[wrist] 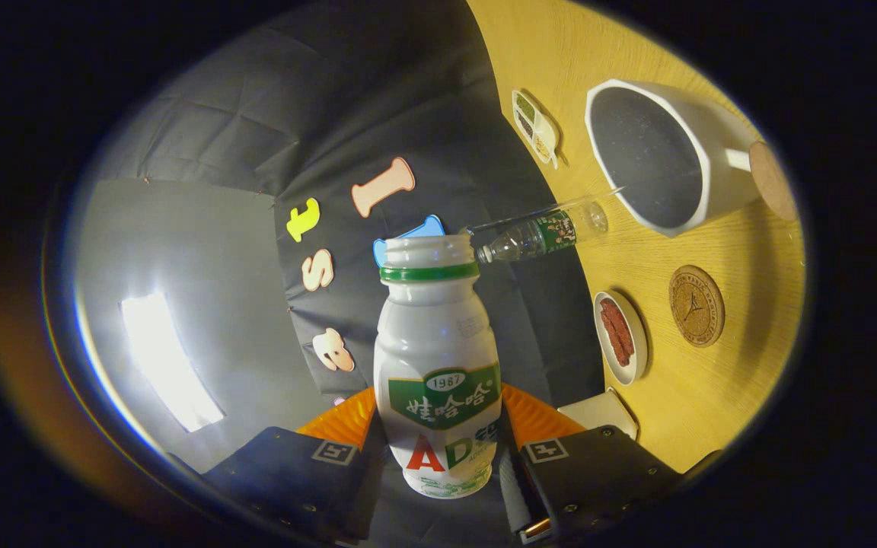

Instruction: Take the bottle from table, then pour the juice into the cup, finally place the bottle on the coaster

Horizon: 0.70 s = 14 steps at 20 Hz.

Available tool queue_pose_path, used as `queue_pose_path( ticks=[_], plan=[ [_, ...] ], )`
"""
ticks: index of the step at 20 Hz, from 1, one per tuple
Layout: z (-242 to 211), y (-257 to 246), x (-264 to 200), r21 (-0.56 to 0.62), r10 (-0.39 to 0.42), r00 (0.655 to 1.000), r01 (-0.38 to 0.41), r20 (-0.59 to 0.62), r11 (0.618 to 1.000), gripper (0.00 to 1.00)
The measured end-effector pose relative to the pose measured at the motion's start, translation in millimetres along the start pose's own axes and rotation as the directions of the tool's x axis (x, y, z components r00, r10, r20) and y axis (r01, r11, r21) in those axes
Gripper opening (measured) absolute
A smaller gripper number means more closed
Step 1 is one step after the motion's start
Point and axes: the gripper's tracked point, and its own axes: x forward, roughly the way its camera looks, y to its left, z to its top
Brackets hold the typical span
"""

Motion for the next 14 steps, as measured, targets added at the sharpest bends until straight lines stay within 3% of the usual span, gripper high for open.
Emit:
queue_pose_path(
  ticks=[14],
  plan=[
    [5.5,10.3,3.9,0.075,0.022,0.998,-0.026,0.054,0.997,0.65]
  ],
)
